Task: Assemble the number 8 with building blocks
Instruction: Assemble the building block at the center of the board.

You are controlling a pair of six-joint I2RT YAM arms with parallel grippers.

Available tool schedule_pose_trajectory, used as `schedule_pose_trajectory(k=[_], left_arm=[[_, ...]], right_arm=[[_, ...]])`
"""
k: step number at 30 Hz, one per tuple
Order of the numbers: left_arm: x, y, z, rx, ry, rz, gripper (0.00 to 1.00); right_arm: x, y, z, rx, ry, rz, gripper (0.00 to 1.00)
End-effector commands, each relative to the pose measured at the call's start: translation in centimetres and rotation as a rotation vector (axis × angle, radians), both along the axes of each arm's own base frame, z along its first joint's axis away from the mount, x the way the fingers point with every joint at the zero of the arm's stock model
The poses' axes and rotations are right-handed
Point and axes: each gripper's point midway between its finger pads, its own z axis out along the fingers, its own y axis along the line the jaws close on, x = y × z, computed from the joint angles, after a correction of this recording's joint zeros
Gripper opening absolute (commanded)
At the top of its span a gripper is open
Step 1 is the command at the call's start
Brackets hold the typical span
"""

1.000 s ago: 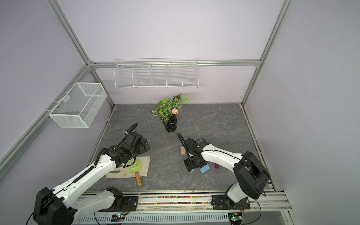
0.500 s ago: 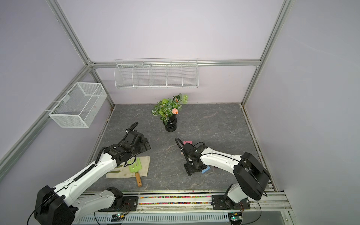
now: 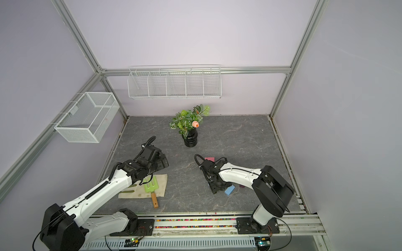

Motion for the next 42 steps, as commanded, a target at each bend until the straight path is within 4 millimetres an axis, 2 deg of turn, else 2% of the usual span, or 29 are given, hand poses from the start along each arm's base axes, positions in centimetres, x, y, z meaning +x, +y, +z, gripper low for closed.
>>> schedule_pose_trajectory(k=[1,8,9,13,14,25,42], left_arm=[[0.7,-0.3,1.4,-0.005,-0.034,0.002,1.00],[0.6,-0.1,1.3,0.002,-0.036,0.005,1.00],[0.6,-0.1,1.3,0.001,-0.037,0.004,1.00],[0.5,-0.2,1.1,-0.003,-0.033,0.004,0.99],[0.5,-0.1,1.1,-0.003,-0.034,0.006,1.00],[0.5,0.1,1.5,0.002,-0.043,0.010,1.00],[0.5,0.2,1.2,0.011,-0.036,0.009,1.00]], right_arm=[[1.7,-0.2,-0.2,-0.048,-0.051,-0.022,0.65],[2.1,1.1,0.0,0.004,-0.048,-0.011,0.65],[2.3,1.3,0.0,0.010,-0.047,-0.010,0.63],[2.9,2.0,-0.2,0.027,-0.038,-0.005,0.41],[3.0,2.2,-0.2,0.028,-0.037,-0.004,0.40],[3.7,4.3,-0.4,0.098,-0.018,0.000,0.43],[5.3,4.7,-0.2,0.097,-0.039,-0.028,0.45]])
